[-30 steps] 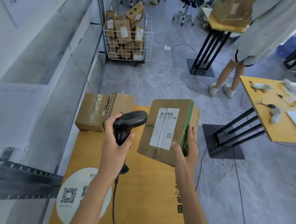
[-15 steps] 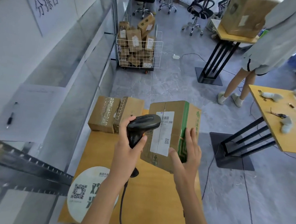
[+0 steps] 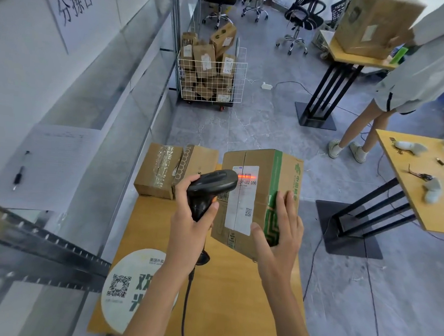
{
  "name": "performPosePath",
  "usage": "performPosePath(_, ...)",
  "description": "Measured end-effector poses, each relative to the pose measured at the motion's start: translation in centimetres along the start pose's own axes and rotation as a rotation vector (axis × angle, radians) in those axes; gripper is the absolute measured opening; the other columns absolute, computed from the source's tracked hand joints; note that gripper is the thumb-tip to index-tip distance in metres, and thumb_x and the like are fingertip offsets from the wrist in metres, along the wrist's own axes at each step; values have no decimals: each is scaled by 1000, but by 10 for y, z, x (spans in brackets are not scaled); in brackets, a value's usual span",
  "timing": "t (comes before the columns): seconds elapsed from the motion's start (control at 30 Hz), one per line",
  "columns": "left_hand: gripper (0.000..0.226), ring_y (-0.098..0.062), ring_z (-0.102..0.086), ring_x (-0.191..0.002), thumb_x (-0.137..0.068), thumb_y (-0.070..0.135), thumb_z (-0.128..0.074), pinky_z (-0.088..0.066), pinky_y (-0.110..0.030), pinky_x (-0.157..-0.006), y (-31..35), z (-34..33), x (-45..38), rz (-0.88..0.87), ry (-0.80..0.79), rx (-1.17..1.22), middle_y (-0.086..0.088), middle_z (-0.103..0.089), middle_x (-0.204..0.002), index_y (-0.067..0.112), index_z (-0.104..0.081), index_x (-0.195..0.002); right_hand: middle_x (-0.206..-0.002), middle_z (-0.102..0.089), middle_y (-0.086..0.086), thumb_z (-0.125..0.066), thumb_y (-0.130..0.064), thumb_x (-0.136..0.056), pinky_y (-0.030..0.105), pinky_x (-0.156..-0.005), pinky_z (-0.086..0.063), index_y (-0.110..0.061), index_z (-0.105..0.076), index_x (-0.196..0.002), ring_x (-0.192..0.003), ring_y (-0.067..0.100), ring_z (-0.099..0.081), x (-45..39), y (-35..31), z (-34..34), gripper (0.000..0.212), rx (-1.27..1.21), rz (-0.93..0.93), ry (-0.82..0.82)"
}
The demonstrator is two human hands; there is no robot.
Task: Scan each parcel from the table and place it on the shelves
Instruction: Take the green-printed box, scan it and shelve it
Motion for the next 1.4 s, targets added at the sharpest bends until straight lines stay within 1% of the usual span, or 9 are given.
performPosePath(0.2, 69, -25, -68, -90, -96, 13, -68, -59, -35, -78, -5, 2, -4, -11, 13, 14, 0, -58, -127, 70, -36, -118, -163, -24, -25, -56, -42, -81, 58, -114, -30, -47, -32, -151, -140, 13, -31, -3, -2, -1, 74, 2, 5, -3)
performPosePath(0.33, 70, -13, -67, -73, -96, 11, -68, -56, -23, -66, -9, 3, -6, -21, 19, 34, 4, -59, -122, 70, -37, -118, -162, -24, -25, -56, -42, -81, 54, -113, -32, -57, -29, -149, -136, 0, -29, -6, -3, -3, 75, 5, 17, -8)
performPosePath(0.53, 69, -12, -68, -70, -96, 10, -68, -56, -23, -66, -11, 3, -8, -28, 23, 32, 10, -59, -119, 68, -38, -120, -163, -26, -23, -55, -43, -80, 58, -112, -33, -41, -35, -152, -137, 2, -28, -6, 2, -6, 75, 16, -9, -16)
performPosePath(0.67, 69, -12, -67, -69, -96, 11, -68, -56, -23, -66, -11, 2, -9, -33, 23, 29, 6, -60, -120, 68, -38, -120, -163, -26, -24, -55, -43, -80, 60, -111, -33, -41, -36, -152, -138, 6, -30, -5, 3, -6, 75, 12, -15, -16)
performPosePath(0.77, 69, -12, -66, -67, -96, 10, -68, -56, -23, -66, -8, 5, -9, -48, 5, 6, 23, -62, -110, 67, -37, -121, -162, -25, -25, -55, -43, -80, 61, -112, -32, -45, -34, -151, -140, 10, -30, -7, 4, -6, 74, 10, -16, -17)
performPosePath(0.87, 69, -12, -67, -69, -96, 11, -67, -57, -22, -66, -2, 11, -10, -74, -19, -29, 36, -58, -107, 66, -36, -122, -161, -23, -29, -55, -44, -81, 58, -113, -32, -48, -32, -151, -138, -5, -25, -14, 7, -6, 73, 11, -17, -15)
performPosePath(1.03, 67, -13, -66, -67, -96, 13, -67, -57, -23, -66, 9, 25, -21, -95, -19, -42, 29, -61, -103, 67, -36, -120, -163, -24, -23, -54, -44, -80, 54, -115, -30, -38, -37, -153, -137, 11, -32, -33, 6, -4, 75, 31, 4, 3)
performPosePath(1.17, 62, -12, -66, -67, -96, 10, -67, -56, -23, -66, 15, 31, -31, -113, -9, -46, 24, -61, -105, 56, -38, -127, -164, -26, -16, -54, -44, -80, 58, -111, -33, -36, -38, -153, -135, 23, -38, -51, -1, -2, 75, 54, 48, 14)
performPosePath(1.4, 62, -12, -67, -71, -96, 9, -67, -56, -20, -65, 19, 35, -29, -136, 15, -27, 5, -56, -123, 49, -38, -133, -164, -25, -18, -53, -44, -80, 51, -112, -32, -41, -35, -152, -135, 13, -30, -66, -10, 1, 74, 30, 55, 48)
Point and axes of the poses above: each hand's wrist, its own x-axis away from the middle knuckle, its own z-axis out of the back of the hand, y = z × x, the point moved 5 cm from there along -x, towards the middle knuckle
